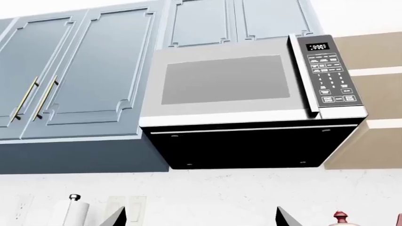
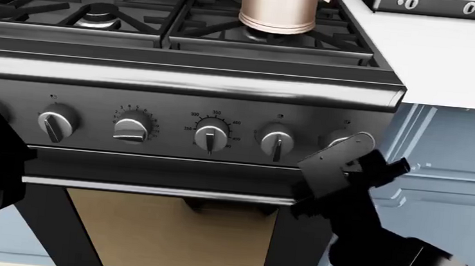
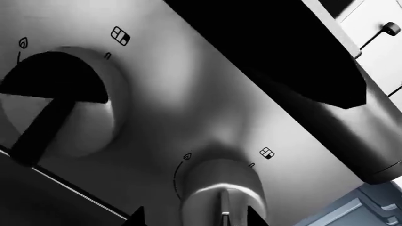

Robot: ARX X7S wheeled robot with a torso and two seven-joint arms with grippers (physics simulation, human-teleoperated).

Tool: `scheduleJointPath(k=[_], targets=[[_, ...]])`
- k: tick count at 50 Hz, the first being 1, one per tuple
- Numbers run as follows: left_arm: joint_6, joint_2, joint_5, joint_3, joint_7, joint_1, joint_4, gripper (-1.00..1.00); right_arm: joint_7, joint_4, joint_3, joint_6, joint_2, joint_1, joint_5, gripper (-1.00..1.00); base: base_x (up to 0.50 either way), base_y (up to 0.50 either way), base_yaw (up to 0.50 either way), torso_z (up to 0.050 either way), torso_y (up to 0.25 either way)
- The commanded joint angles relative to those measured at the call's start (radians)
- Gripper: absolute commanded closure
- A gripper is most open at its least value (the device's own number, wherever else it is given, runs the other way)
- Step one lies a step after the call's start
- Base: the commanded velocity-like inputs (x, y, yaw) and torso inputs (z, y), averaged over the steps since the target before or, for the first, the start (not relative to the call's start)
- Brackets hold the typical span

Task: Pick the kettle from the counter and place it on a stove burner. Then turn the burner on.

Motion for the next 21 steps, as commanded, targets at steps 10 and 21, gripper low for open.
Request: scheduleJointPath(k=[10,21], targets=[[0.007,-0.004,0.004,0.039,-0.003,-0.035,0.002,-1.00,0.077,-0.185,0.076,-0.024,0.079,-0.094,0.132,-1.00,0.00,0.00,0.00,0.000,0.000],[0.008,-0.001,0.005,0.084,-0.010,-0.078,0.002,-1.00,0.158,-0.318,0.186,-0.007,0.102,-0.111,0.224,-1.00,0.00,0.00,0.00,0.000,0.000]])
